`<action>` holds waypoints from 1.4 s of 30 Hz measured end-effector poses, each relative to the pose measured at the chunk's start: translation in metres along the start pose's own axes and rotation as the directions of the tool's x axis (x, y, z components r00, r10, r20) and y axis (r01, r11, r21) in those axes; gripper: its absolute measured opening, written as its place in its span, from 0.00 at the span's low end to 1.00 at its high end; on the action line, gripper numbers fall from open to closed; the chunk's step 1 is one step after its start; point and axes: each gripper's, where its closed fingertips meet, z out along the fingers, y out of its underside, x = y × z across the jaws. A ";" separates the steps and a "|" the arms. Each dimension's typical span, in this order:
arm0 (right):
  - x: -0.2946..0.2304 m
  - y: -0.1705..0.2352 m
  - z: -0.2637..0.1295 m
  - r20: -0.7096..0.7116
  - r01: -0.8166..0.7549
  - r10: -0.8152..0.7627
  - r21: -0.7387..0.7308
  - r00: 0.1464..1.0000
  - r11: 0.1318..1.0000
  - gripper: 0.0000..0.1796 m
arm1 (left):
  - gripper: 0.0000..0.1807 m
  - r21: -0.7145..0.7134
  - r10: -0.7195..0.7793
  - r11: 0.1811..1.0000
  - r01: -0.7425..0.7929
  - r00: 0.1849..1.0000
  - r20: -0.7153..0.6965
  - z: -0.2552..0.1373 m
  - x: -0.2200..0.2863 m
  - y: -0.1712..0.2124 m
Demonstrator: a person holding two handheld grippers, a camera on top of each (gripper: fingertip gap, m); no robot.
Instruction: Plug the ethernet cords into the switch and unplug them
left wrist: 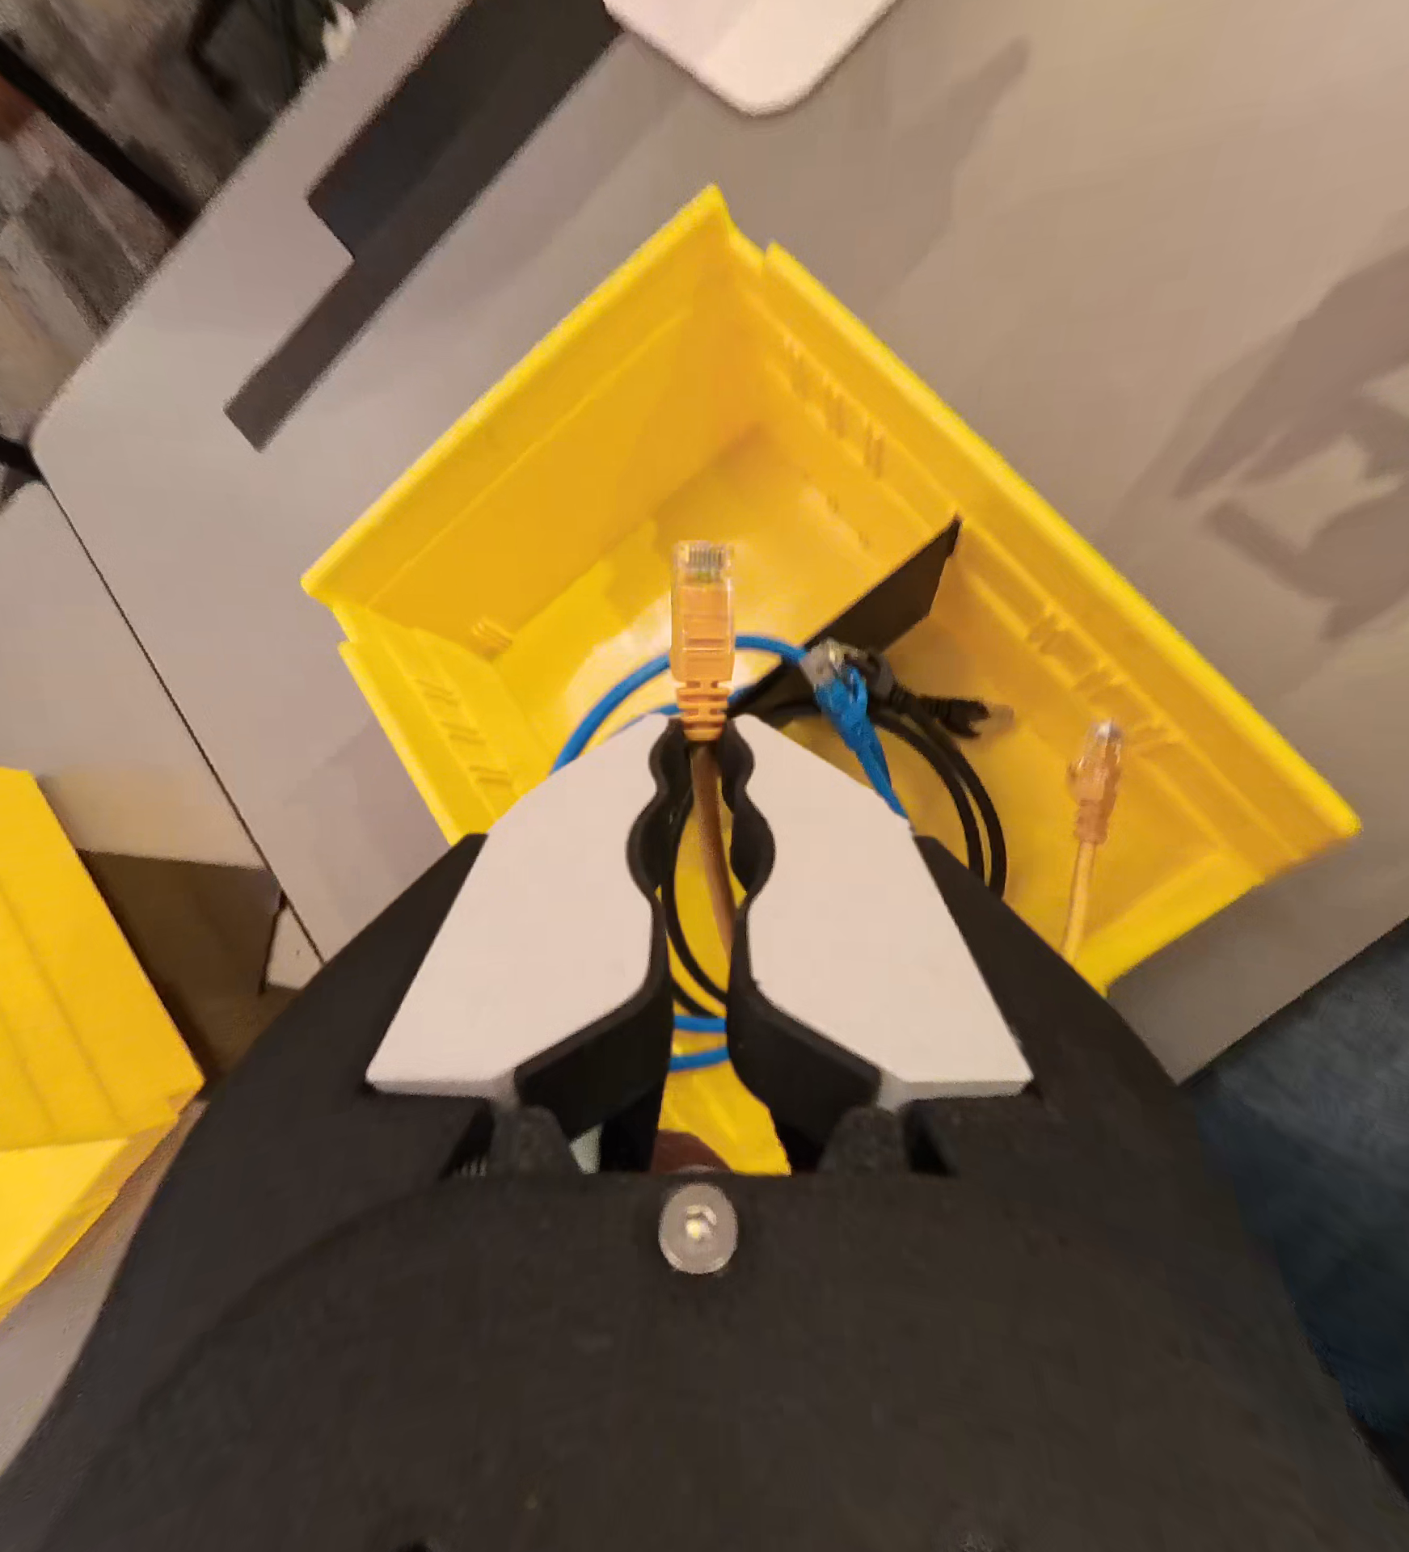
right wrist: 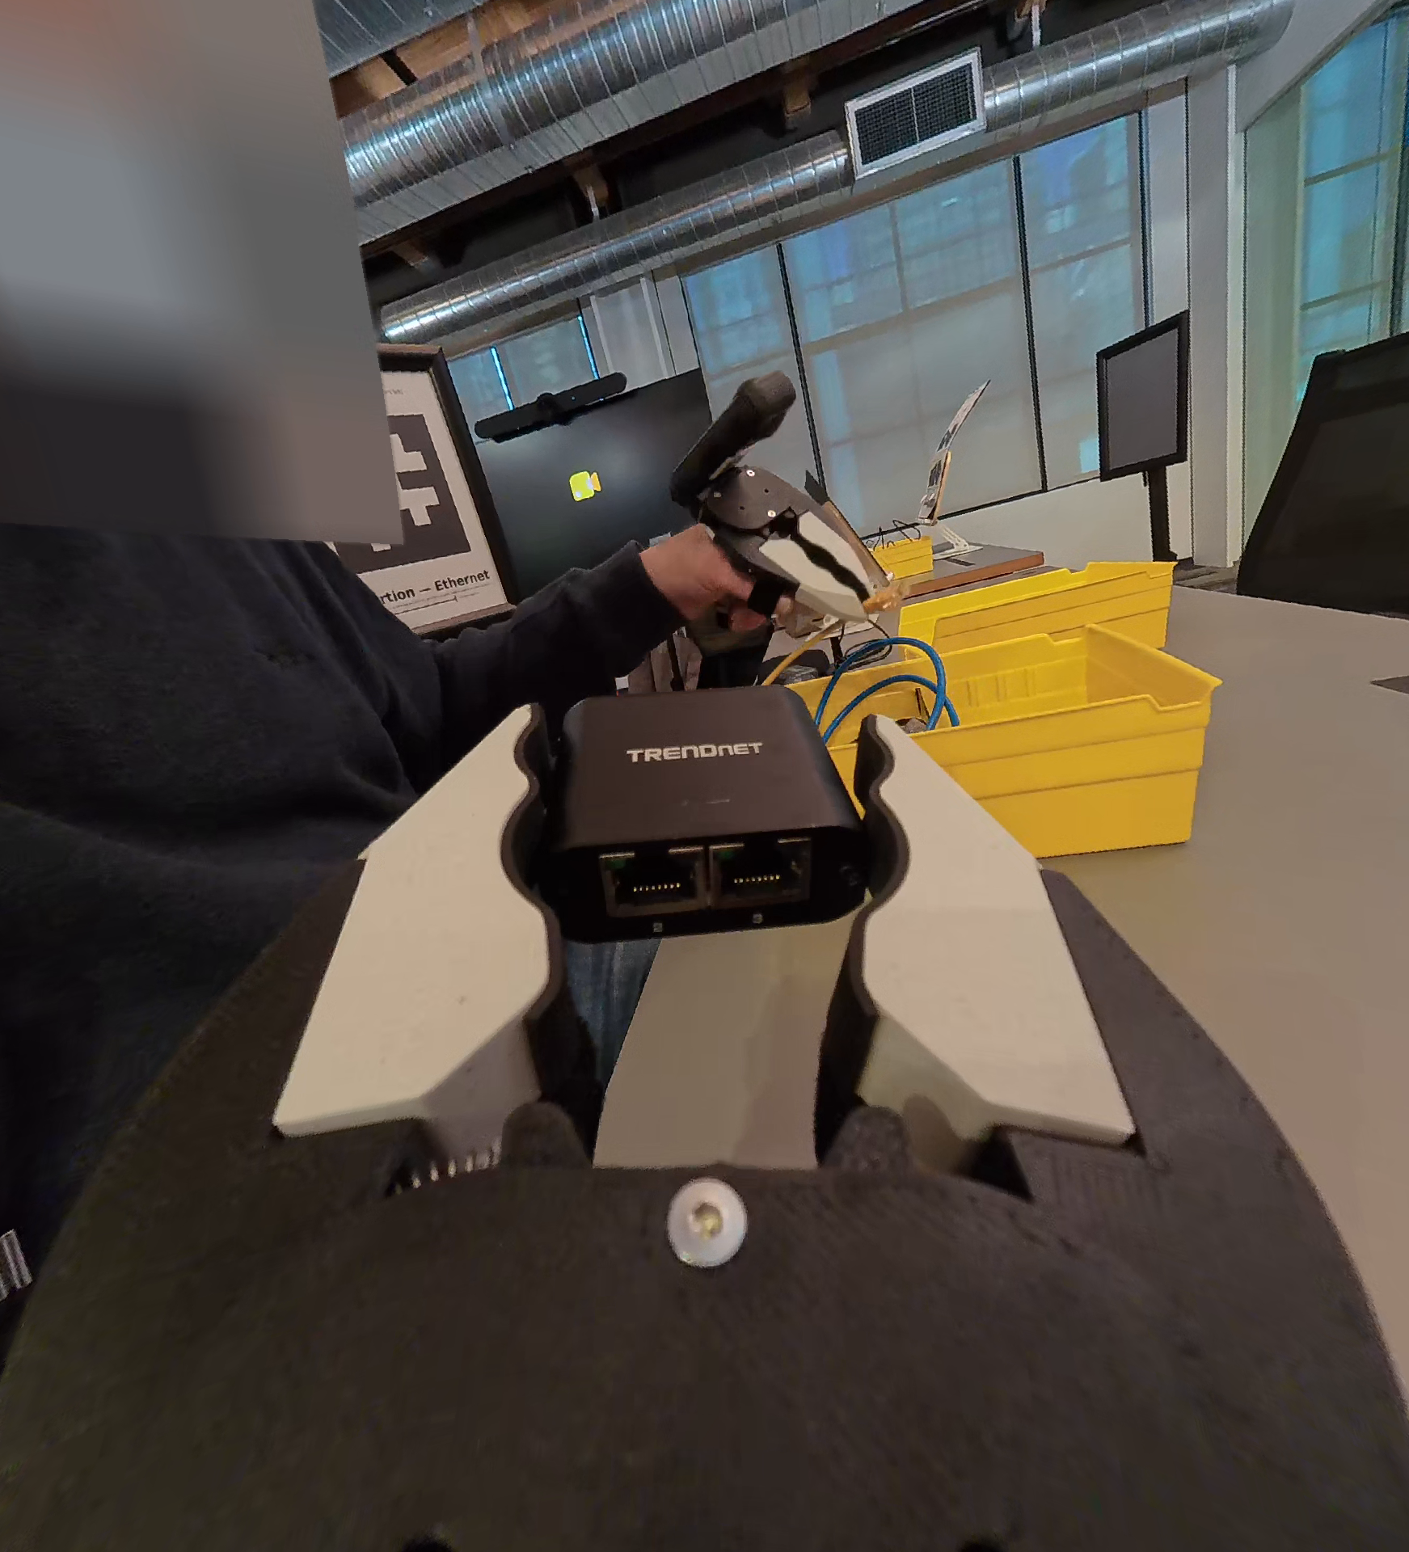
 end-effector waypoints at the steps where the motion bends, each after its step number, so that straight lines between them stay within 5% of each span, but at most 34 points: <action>1: 0.000 0.000 0.000 -0.001 0.002 -0.002 0.000 1.000 1.000 0.41 | 0.05 0.050 -0.011 0.999 0.011 1.000 0.005 -0.003 -0.003 -0.009; 8: 0.002 -0.003 -0.002 -0.018 0.012 -0.012 0.002 1.000 1.000 0.41 | 0.05 0.304 -0.015 0.952 -0.042 0.983 0.182 -0.042 -0.018 -0.074; 17: 0.000 -0.009 -0.011 -0.051 0.032 -0.031 0.025 0.998 0.999 0.40 | 0.05 0.322 0.171 0.875 -0.361 0.853 0.493 -0.077 0.015 -0.187; 25: -0.007 -0.015 -0.026 -0.087 0.062 -0.058 0.051 0.995 0.997 0.40 | 0.05 0.299 0.300 0.801 -0.518 0.780 0.549 -0.028 0.071 -0.277; 28: -0.010 -0.016 -0.033 -0.096 0.069 -0.062 0.068 0.993 0.995 0.41 | 0.05 0.204 0.363 0.805 -0.557 0.735 0.573 0.024 0.090 -0.279; 33: -0.014 -0.014 -0.042 -0.109 0.070 -0.061 0.083 0.992 0.994 0.41 | 0.05 0.172 0.321 0.870 -0.463 0.795 0.514 0.104 0.110 -0.259; 36: -0.015 -0.012 -0.046 -0.117 0.068 -0.058 0.087 0.991 0.994 0.40 | 0.05 0.200 0.305 0.859 -0.471 0.784 0.541 0.114 0.131 -0.249; 42: -0.016 -0.013 -0.054 -0.134 0.077 -0.064 0.095 0.989 0.992 0.40 | 0.06 0.151 0.503 0.763 -0.629 0.724 0.472 0.130 0.207 -0.183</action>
